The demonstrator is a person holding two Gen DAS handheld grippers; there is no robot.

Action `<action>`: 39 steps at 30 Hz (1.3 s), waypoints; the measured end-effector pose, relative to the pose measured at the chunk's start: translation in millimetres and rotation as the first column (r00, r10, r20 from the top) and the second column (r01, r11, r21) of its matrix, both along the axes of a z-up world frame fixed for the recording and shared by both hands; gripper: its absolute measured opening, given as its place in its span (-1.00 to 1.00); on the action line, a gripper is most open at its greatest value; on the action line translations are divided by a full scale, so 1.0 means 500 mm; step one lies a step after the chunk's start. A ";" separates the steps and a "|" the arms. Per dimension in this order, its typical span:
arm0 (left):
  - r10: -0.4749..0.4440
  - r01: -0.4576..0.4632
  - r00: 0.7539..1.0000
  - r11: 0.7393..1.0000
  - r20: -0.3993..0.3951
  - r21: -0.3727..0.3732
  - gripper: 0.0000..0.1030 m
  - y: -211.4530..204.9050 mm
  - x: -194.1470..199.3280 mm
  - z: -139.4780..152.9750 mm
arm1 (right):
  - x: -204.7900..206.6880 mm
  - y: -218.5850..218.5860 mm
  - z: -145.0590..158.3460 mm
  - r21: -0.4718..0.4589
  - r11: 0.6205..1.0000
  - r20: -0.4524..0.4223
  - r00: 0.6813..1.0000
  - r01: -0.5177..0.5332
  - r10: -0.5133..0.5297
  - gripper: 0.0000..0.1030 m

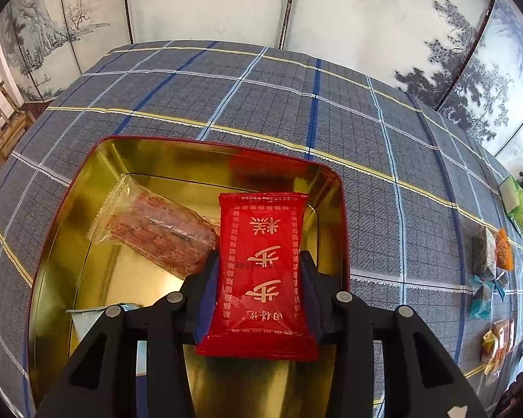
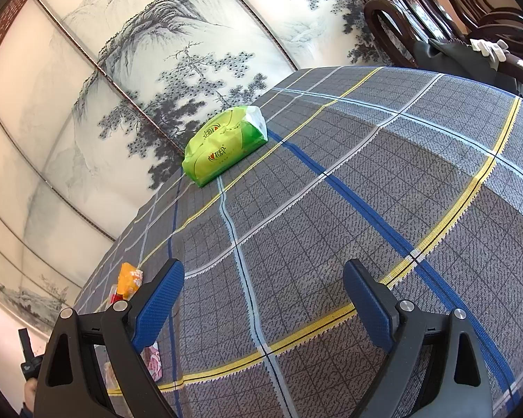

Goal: Organize snacks
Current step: 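Lower the red packet into the gold tin with the left tool, then open the left tool over the tin while the right tool grasps the white pastry pack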

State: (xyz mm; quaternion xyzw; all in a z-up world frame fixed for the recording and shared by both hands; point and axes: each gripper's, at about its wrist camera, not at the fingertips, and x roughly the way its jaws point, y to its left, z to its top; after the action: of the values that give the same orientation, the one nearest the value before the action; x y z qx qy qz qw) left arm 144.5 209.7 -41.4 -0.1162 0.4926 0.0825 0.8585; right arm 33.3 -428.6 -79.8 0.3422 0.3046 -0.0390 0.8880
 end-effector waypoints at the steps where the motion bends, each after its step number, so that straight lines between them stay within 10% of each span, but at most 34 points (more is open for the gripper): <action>1: 0.003 -0.003 1.000 1.000 0.001 0.001 -0.14 0.001 -0.001 0.000 | 0.000 0.000 0.000 -0.002 1.000 -0.001 1.000 -0.001 0.001 0.80; 8: 0.017 -0.019 0.995 1.000 0.096 0.024 0.21 0.024 -0.051 0.048 | 0.029 0.054 0.026 -0.134 0.990 -0.083 0.996 -0.043 0.032 0.82; 21: -0.097 0.086 0.921 0.995 0.378 0.045 0.44 -0.018 -0.342 0.144 | 0.024 0.347 0.091 -0.398 0.830 -0.197 0.921 -0.390 0.337 0.80; 25: -0.138 0.141 0.926 0.990 0.352 0.018 0.44 -0.047 -0.412 0.105 | 0.045 0.382 0.066 -0.416 0.797 -0.271 0.896 -0.439 0.352 0.39; 34: -0.181 0.207 0.933 0.977 0.311 -0.054 0.44 -0.095 -0.466 0.055 | 0.080 0.421 0.032 -0.453 0.740 -0.326 0.865 -0.497 0.382 0.28; 39: -0.204 0.231 0.925 0.972 0.321 -0.047 0.44 -0.112 -0.478 0.064 | 0.102 0.390 0.039 -0.452 0.776 -0.304 0.894 -0.439 0.329 -0.41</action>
State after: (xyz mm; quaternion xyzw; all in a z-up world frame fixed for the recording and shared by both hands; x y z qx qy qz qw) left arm -94.6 153.4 -9.4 -0.1085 0.3626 -0.0537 0.9240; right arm 84.2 -233.5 -60.4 0.0191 0.4378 0.0295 0.8984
